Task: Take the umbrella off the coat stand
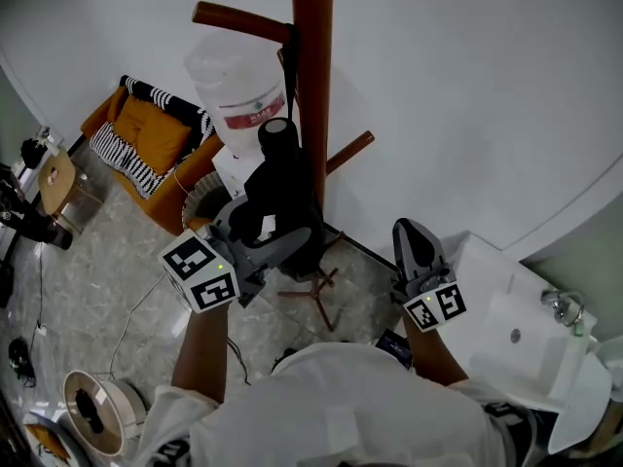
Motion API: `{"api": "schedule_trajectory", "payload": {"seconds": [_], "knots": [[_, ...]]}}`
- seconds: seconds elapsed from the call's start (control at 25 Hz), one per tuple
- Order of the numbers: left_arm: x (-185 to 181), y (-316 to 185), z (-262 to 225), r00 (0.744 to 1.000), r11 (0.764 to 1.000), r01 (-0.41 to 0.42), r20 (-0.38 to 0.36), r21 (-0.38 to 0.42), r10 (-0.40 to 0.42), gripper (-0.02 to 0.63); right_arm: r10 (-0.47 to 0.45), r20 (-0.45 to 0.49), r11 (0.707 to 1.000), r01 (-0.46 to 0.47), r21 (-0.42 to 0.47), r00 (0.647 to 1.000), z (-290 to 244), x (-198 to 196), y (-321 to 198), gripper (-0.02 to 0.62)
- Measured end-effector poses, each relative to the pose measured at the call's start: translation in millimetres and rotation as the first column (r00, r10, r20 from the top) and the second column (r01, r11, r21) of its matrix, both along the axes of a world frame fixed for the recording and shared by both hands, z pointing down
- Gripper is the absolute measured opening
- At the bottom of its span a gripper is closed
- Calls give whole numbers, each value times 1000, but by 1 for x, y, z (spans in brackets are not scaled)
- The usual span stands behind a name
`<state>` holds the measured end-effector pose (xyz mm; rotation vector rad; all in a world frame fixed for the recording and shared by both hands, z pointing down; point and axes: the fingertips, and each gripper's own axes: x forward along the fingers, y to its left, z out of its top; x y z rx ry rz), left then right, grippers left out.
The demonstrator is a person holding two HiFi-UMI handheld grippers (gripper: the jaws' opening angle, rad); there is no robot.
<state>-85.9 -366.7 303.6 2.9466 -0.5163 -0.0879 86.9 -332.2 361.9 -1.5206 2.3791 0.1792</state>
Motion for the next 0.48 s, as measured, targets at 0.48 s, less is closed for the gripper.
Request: {"api": "schedule_trajectory", "payload": {"seconds": [0.48], "knots": [[1,3,-9,1000,1000,2,-16,26,-2,282,-38,4,999,38,-9,999,5,-11,1,17]]}}
